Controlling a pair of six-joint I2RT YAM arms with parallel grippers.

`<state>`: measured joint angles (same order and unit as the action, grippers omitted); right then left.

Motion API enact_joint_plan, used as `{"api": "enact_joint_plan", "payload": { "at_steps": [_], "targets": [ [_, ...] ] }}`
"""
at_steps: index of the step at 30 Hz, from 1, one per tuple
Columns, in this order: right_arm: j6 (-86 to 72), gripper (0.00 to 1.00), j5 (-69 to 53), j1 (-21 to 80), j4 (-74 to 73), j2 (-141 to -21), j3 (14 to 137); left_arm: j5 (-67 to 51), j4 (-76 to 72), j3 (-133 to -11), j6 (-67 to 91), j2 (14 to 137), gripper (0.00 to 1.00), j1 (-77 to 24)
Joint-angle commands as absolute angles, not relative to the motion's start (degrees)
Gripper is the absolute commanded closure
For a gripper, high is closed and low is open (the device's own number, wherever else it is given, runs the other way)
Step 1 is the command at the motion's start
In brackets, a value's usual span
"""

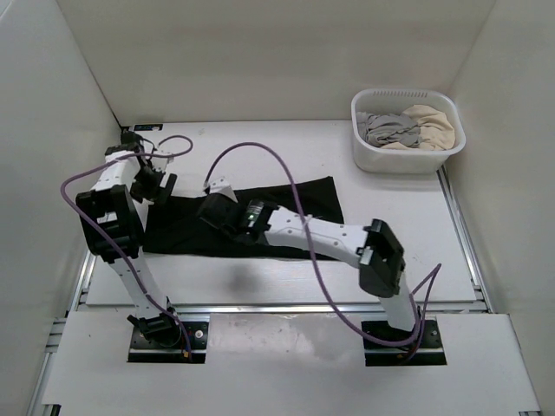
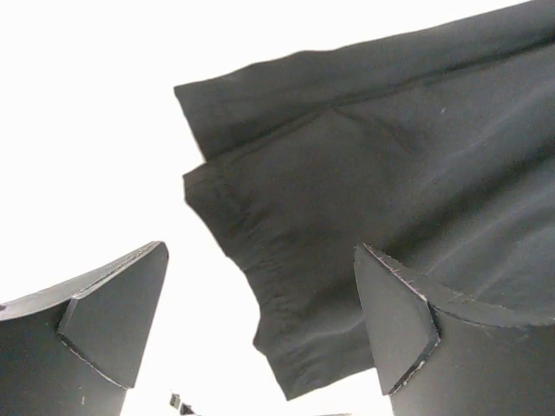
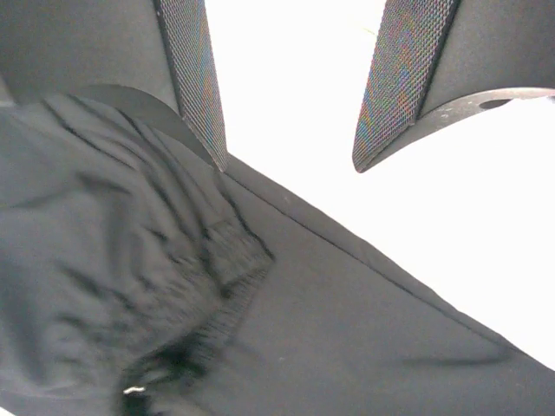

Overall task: Fold and stack the trousers
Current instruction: Fold the trousers

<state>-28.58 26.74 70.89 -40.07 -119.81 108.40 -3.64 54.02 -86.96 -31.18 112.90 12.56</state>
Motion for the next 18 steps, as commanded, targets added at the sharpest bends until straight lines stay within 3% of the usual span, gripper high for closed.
{"api": "enact_joint_plan", "payload": {
  "at_steps": [1, 6, 8, 9, 11, 13, 18],
  "targets": [
    [-26.71, 0.35, 27.76, 69.18, -41.04, -110.14, 104.00, -3.16, 55.54, -91.49, -28.48, 106.88, 0.00, 12.48],
    [-35.40, 0.35, 25.24, 57.60, -41.57, -95.82, 87.84, -7.81, 60.37, -101.13, -30.75, 102.22, 0.00, 12.48],
    [-38.13, 0.27, 18.67, 45.70, -39.65, -90.47, 80.37, -8.61, 63.00, -104.57, -33.38, 101.60, 0.00, 11.26],
    [-38.14, 0.20, 8.10, 41.27, -37.64, -89.05, 72.41, -7.57, 66.15, -107.37, -33.92, 101.60, 0.00, 9.77],
    [-36.67, 0.13, -0.58, 29.69, -31.48, -87.54, 66.30, -5.81, 69.15, -108.89, -34.71, 102.91, 0.00, 8.36],
    [-32.54, 0.04, -4.29, 22.63, -29.28, -88.15, 62.77, -5.27, 72.32, -108.90, -35.33, 103.62, 0.00, 6.25],
    [-25.22, 0.02, -8.94, 14.70, -27.25, -96.05, 66.09, -13.69, 75.41, -109.86, -35.33, 104.94, 0.00, -3.65]
  ]
}}
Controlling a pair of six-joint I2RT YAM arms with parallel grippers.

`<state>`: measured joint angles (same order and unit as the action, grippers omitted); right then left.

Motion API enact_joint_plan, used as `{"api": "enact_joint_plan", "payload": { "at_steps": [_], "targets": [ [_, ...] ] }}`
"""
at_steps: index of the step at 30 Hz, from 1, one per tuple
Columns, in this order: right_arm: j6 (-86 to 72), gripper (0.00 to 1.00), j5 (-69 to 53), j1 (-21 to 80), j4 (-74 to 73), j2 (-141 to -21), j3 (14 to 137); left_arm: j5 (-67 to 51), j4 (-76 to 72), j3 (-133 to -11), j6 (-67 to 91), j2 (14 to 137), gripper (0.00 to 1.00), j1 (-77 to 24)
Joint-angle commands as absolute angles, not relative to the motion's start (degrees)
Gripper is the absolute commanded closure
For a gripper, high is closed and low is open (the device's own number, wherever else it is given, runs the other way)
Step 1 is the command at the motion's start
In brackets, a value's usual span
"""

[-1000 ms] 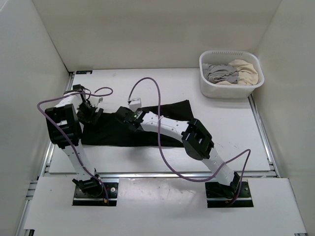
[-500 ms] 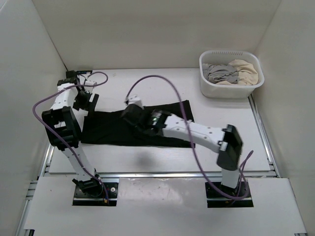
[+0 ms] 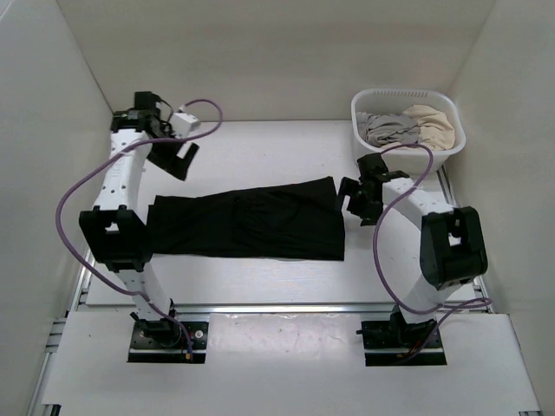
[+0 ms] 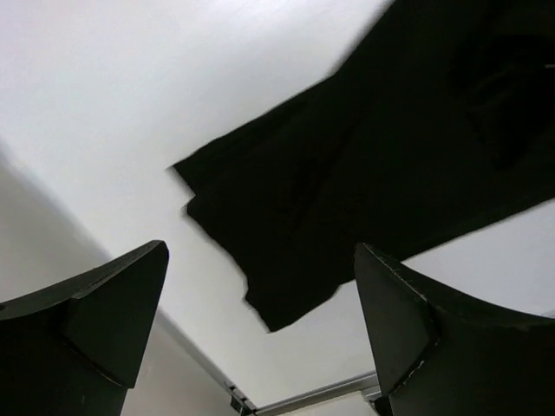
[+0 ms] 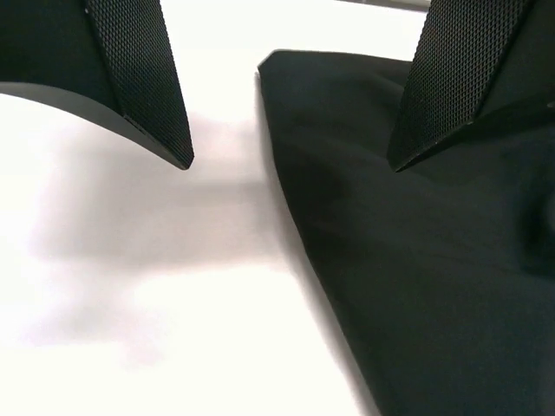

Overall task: Fold and stack the trousers
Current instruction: Fold the trousers

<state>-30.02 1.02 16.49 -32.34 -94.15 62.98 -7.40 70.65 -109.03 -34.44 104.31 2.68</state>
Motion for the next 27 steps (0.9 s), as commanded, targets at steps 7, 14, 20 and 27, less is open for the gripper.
{"api": "enact_joint_plan", "payload": {
  "at_steps": [7, 14, 20, 27],
  "targets": [
    [-24.52, 0.08, -14.68, 11.43, -23.57, -103.54, 64.35, -33.29, 72.69, -109.71, -29.63, 114.25, 0.00, -16.94],
    [-25.14, 0.16, -16.61, 11.43, -22.15, -103.54, 59.95, -21.82, 62.76, -104.50, -22.25, 119.71, 0.00, -23.29],
    [-25.84, 0.17, -16.61, 11.43, -20.75, -103.62, 58.71, -11.78, 61.00, -100.56, -20.74, 118.48, 0.00, -23.29],
    [-26.37, 0.33, -16.61, 12.04, -20.74, -105.56, 59.24, -8.00, 59.86, -92.12, -20.74, 115.41, 0.06, -23.29]
  ]
}}
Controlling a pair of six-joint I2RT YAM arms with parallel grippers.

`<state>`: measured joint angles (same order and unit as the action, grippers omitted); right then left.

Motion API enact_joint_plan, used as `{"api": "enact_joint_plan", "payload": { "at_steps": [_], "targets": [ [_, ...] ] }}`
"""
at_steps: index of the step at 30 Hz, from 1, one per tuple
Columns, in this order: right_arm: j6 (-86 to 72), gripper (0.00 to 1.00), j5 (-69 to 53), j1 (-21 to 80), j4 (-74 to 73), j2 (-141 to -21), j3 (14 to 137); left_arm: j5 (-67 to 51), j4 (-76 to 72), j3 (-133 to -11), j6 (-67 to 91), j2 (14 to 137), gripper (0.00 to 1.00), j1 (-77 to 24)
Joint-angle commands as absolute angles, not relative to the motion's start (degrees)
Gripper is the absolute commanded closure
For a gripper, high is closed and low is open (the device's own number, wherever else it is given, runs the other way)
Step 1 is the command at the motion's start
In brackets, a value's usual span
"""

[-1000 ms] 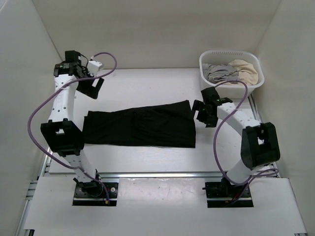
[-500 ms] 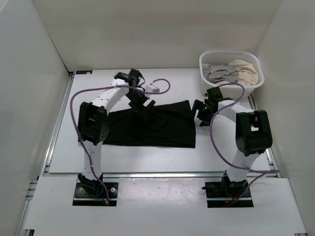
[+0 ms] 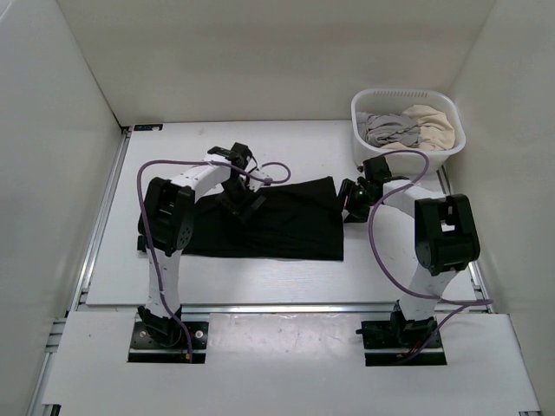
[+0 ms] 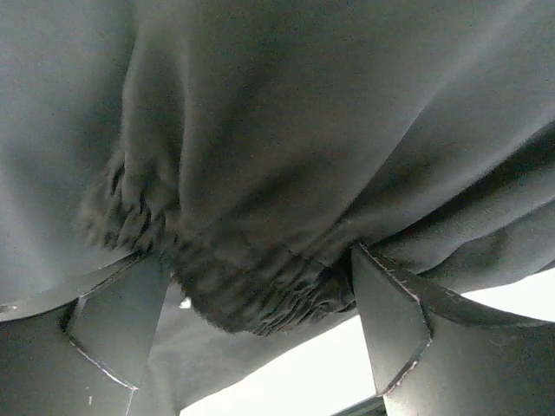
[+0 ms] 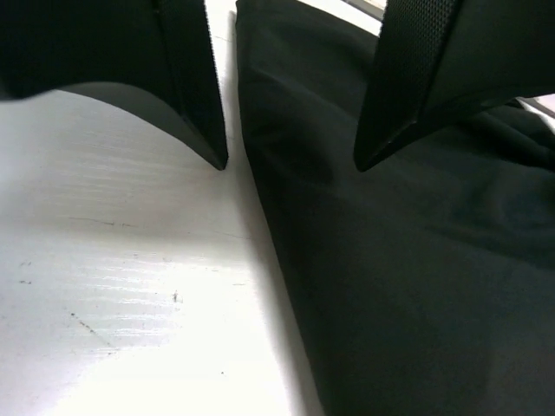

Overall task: Fold and stack the trousers
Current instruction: Fold the trousers

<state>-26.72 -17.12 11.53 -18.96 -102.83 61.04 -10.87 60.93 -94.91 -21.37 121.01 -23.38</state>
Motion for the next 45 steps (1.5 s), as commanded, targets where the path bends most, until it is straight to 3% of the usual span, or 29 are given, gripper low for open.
{"api": "enact_joint_plan", "payload": {
  "at_steps": [1, 4, 16, 18, 19, 22, 28, 34, 38, 45],
  "targets": [
    [-25.76, 0.35, -16.61, 12.04, -20.74, -105.56, 59.76, -8.78, 59.85, -91.33, -20.74, 114.79, 0.05, -23.29],
    [-24.43, 0.37, -18.01, 12.04, -21.61, -107.13, 60.56, -10.45, 59.33, -90.79, -20.74, 114.26, 0.00, -23.82],
    [-24.96, 0.45, -20.21, 12.57, -19.86, -113.81, 61.61, -9.67, 59.33, -92.29, -21.36, 114.26, 0.00, -23.82],
    [-24.26, 0.55, -20.21, 12.57, -19.86, -114.43, 61.61, -9.67, 59.33, -92.29, -21.36, 114.26, 0.00, -23.82],
    [-24.26, 0.70, -21.00, 12.57, -19.86, -114.43, 61.61, -9.67, 59.33, -92.29, -21.36, 114.26, 0.00, -23.82],
    [-24.26, 1.00, -20.22, 12.57, -20.39, -114.96, 61.61, -9.67, 59.33, -92.29, -21.36, 114.26, 0.00, -23.82],
    [-26.28, 1.00, -12.23, 8.53, -24.68, -107.24, 58.89, -8.53, 59.33, -91.76, -23.20, 113.12, 0.00, -23.29],
    [-24.79, 1.00, 1.38, 7.13, -37.61, -97.13, 62.66, -13.62, 60.73, -98.43, -26.10, 110.83, 0.00, -23.29],
    [-22.60, 1.00, 4.03, 2.83, -43.93, -92.04, 63.89, -14.15, 61.26, -100.72, -26.63, 107.85, 0.00, -21.19],
    [-14.43, 1.00, 11.34, -2.81, -55.89, -84.73, 70.29, -6.33, 56.80, -89.57, -23.30, 107.04, 0.00, -16.18]
  ]
}}
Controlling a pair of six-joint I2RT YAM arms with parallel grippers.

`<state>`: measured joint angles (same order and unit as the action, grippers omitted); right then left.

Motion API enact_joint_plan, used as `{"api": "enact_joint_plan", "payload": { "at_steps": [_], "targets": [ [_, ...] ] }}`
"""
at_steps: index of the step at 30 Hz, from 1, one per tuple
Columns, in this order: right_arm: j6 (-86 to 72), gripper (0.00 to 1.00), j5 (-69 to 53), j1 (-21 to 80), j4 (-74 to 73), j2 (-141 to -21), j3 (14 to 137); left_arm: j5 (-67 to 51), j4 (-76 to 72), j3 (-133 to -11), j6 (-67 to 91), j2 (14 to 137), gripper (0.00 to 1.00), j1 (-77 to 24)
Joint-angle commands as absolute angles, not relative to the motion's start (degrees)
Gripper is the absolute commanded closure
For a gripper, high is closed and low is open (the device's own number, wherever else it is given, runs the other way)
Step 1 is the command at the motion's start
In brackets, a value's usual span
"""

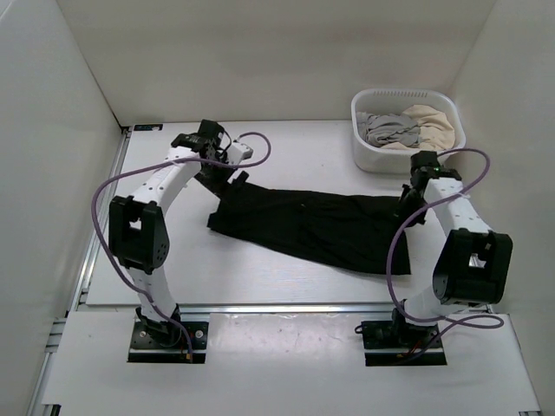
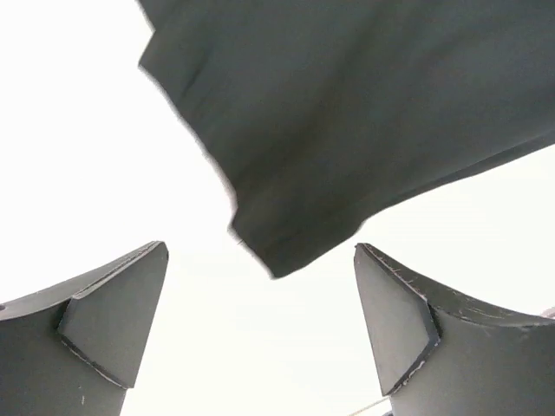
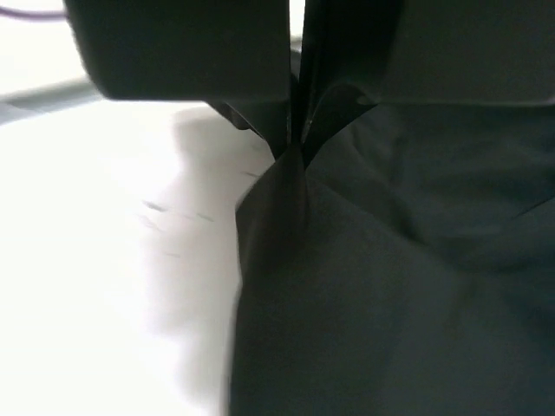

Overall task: Fold and stack the trousers
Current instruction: Fold the trousers

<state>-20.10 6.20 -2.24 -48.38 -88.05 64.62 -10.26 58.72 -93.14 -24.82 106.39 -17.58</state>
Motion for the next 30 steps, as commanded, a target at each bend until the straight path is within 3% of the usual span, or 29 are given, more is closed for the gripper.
{"api": "enact_joint_plan", "payload": {
  "at_steps": [1, 8, 15, 18, 22, 26, 27, 30],
  "targets": [
    [-13.89, 1.00, 12.38, -3.33, -58.77, -84.20, 71.88, -5.46, 55.91, -89.56, -22.51, 109.23, 0.00, -16.17],
    [-13.36, 1.00, 16.96, 1.56, -69.42, -87.00, 91.55, -11.94, 55.81, -99.05, -18.98, 121.54, 0.00, -17.83],
    [-19.06, 1.00, 20.65, 27.99, -80.59, -109.73, 120.97, -21.52, 55.81, -99.76, -20.48, 127.17, 0.00, -20.30],
    [-22.14, 1.00, 17.51, 34.51, -81.65, -115.99, 126.11, -28.29, 55.20, -98.53, -21.18, 127.18, 0.00, -20.30],
    [-26.88, 1.00, 15.82, 39.72, -79.55, -118.30, 129.46, -27.25, 53.79, -95.46, -21.18, 127.87, 0.00, -20.30],
    [-32.59, 1.00, 14.94, 44.28, -72.88, -115.85, 124.99, -27.77, 52.65, -93.69, -20.57, 130.25, 0.30, -18.38],
    [-33.30, 1.00, 14.94, 45.08, -69.99, -115.32, 123.07, -27.77, 52.04, -93.69, -20.57, 131.12, 0.42, -17.67],
    [-34.97, 1.00, 15.47, 48.07, -67.68, -115.31, 122.52, -26.55, 51.51, -94.91, -20.57, 131.75, 0.55, -16.35]
  ]
}}
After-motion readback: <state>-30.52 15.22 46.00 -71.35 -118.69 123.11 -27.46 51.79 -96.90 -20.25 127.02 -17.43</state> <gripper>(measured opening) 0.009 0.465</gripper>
